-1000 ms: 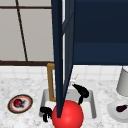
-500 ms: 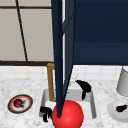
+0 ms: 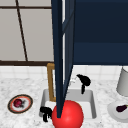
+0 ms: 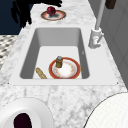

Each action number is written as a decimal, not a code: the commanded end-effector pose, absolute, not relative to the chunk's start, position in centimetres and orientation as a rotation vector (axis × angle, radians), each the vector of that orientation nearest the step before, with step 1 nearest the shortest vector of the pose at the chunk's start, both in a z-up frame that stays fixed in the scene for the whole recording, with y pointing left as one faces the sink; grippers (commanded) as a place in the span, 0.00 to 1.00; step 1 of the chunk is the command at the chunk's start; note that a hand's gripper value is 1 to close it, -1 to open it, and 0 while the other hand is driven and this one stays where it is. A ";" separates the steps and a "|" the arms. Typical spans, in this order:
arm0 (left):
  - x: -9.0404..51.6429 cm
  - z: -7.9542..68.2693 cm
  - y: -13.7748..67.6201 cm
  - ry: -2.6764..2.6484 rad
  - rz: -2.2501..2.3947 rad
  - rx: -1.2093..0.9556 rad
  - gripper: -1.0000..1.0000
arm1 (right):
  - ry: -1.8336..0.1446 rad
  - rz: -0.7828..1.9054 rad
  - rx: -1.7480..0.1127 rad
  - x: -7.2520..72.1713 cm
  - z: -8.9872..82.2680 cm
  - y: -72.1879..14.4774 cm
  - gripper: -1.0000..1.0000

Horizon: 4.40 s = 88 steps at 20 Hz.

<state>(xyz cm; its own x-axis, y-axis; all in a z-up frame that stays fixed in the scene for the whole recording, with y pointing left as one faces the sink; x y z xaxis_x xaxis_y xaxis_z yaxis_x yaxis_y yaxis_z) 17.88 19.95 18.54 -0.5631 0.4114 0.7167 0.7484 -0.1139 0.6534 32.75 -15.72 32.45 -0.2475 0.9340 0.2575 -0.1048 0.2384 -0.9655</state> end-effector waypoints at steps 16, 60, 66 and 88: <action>17.9 18.5 20.0 -1.879 -1.729 -1.287 0.50 | -1.176 1.129 -0.972 40.2 33.9 -13.1 0.00; 17.9 18.5 20.0 -1.879 -1.729 -1.287 0.50 | -0.685 1.413 -0.683 65.5 20.9 -9.5 0.00; 17.9 18.5 20.0 -1.879 -1.729 -1.287 0.50 | -0.717 1.460 -0.582 66.8 17.3 -11.5 0.00; 17.9 18.5 20.0 -1.879 -1.729 -1.287 0.50 | -0.519 1.470 -0.432 70.1 15.6 -11.4 1.00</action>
<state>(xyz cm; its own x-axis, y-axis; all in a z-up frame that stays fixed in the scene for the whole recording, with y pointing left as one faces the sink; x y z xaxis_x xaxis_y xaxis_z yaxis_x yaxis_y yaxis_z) 17.88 19.95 18.54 -0.5631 0.4114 0.7167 0.7484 -0.1139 0.6534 70.08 -11.21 17.29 -0.0272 0.9968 0.0746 -0.8237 0.0199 -0.5667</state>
